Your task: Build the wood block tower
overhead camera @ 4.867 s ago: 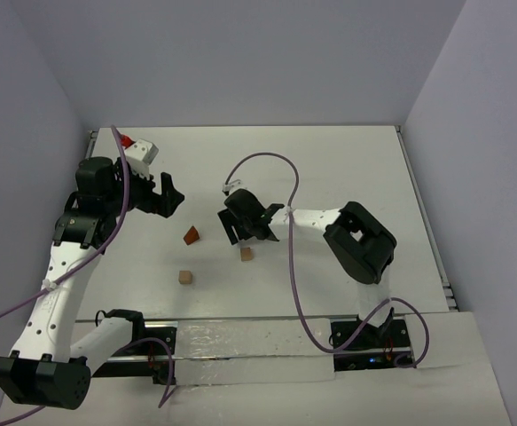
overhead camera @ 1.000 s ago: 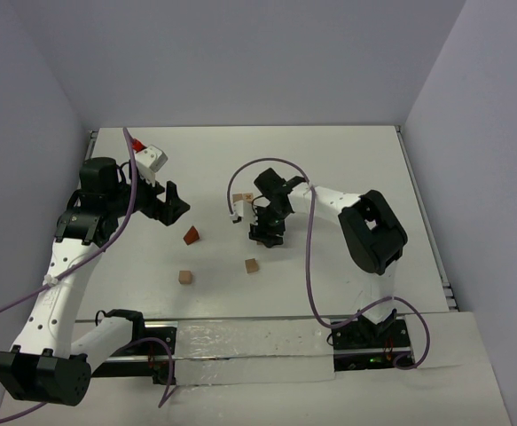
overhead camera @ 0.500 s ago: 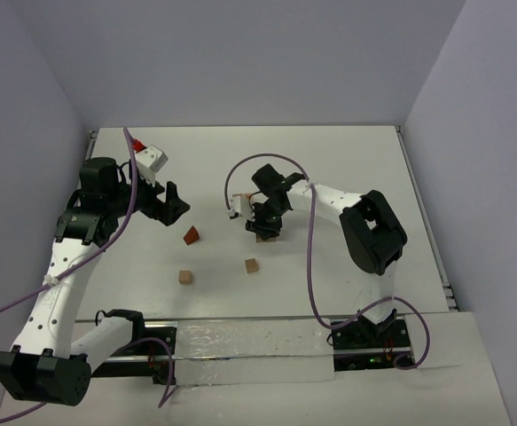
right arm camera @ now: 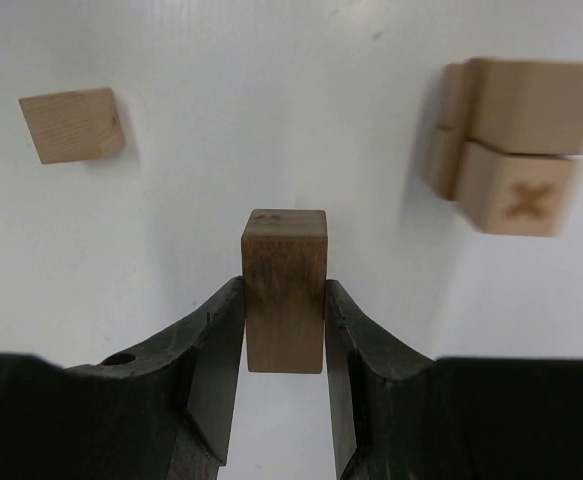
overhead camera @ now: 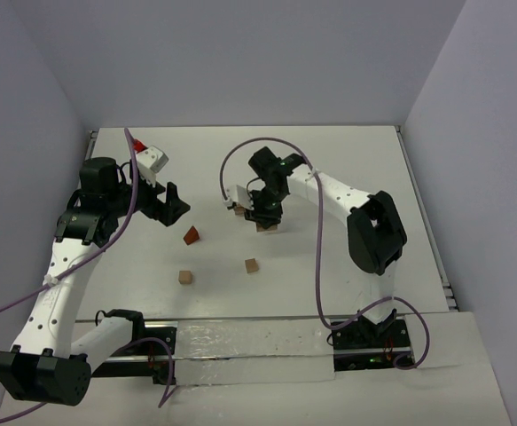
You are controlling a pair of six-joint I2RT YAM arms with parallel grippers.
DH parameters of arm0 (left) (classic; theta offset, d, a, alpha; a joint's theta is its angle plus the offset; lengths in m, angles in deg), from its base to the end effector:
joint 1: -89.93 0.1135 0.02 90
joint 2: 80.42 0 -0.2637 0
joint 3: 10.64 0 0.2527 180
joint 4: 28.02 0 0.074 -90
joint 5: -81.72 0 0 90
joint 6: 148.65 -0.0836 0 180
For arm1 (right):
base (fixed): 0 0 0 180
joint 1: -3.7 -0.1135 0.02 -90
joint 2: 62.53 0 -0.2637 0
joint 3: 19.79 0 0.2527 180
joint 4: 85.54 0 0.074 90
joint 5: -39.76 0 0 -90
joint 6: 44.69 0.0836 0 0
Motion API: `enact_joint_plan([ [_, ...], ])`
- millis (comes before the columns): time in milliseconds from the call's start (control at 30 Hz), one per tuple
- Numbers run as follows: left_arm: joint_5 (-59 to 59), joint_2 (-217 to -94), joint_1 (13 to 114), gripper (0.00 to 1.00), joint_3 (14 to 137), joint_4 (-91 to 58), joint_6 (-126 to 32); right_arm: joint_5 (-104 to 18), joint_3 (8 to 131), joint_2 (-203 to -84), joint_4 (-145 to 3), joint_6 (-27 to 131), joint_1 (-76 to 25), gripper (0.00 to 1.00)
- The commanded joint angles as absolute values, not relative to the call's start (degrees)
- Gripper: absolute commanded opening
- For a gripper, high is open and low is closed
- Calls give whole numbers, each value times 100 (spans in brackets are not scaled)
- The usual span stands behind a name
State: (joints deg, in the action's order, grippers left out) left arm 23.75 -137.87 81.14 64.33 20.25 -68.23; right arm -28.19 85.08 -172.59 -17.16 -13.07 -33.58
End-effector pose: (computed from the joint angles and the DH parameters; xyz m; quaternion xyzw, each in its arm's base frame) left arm 0.2340 -0.0810 0.3378 0.2680 0.8031 -0.2365 0.4768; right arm 0.3032 0.2703 0.1930 -0.7384 0.6319 0.1604 0.1725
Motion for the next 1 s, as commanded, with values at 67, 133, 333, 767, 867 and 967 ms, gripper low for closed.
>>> enact_joint_plan([
  [67, 2433, -13873, 8154, 99, 6527, 1921, -6823, -2892, 9852, -17503, -703, -1687, -3321, 4],
  [133, 2457, -13894, 8158, 99, 6556, 1929, -6815, -2897, 10218, -17682, -646, -1683, -3330, 4],
  [333, 2456, -13925, 8169, 99, 6632, 1937, -6768, -2840, 11143, -18151, -571, -1620, -3321, 3],
  [767, 2531, -14055, 8202, 99, 6769, 1928, -6681, -2669, 12129, -18836, -646, -1523, -3321, 4],
  [867, 2547, -14080, 8203, 99, 6770, 1921, -6674, -2642, 12130, -18884, -703, -1489, -3321, 4],
  [967, 2549, -14092, 8211, 99, 6797, 1931, -6667, -2604, 12161, -18956, -747, -1463, -3321, 5],
])
